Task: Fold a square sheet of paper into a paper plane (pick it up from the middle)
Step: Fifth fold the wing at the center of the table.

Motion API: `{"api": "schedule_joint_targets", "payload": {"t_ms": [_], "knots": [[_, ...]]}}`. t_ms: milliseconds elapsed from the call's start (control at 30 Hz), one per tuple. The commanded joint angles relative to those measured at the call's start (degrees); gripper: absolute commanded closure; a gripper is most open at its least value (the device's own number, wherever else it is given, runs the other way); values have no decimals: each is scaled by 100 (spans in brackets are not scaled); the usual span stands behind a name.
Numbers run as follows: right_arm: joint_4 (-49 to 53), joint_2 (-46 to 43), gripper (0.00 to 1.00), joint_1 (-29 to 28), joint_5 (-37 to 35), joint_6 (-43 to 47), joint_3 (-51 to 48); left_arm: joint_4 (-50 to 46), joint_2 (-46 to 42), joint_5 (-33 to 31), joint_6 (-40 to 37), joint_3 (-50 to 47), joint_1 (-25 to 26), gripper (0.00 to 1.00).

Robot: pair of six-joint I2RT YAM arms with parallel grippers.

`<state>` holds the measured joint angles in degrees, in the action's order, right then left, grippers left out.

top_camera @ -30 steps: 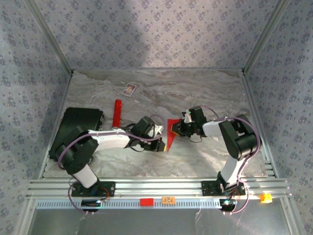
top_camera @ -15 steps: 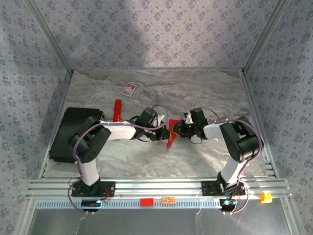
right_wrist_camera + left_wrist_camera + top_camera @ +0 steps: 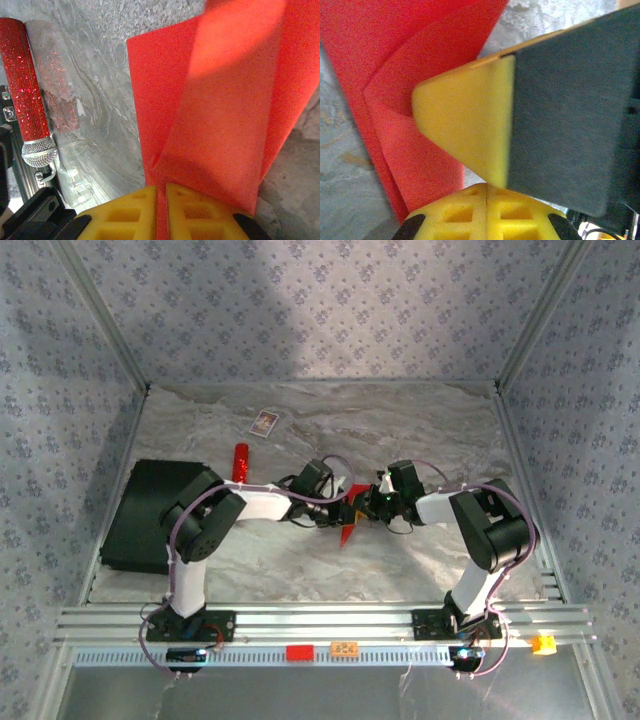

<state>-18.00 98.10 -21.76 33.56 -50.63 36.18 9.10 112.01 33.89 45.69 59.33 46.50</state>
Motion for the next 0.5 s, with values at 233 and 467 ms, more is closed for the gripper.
{"api": "schedule_joint_targets", "payload": {"t_ms": [233,467], "knots": [[666,-379,82,98,-108,114,-55,-1199,139,-274,-589,-275,77,100],[1463,-1142,82,395,-307,786,106,-1248,49,4,-895,-422,39,100]]}}
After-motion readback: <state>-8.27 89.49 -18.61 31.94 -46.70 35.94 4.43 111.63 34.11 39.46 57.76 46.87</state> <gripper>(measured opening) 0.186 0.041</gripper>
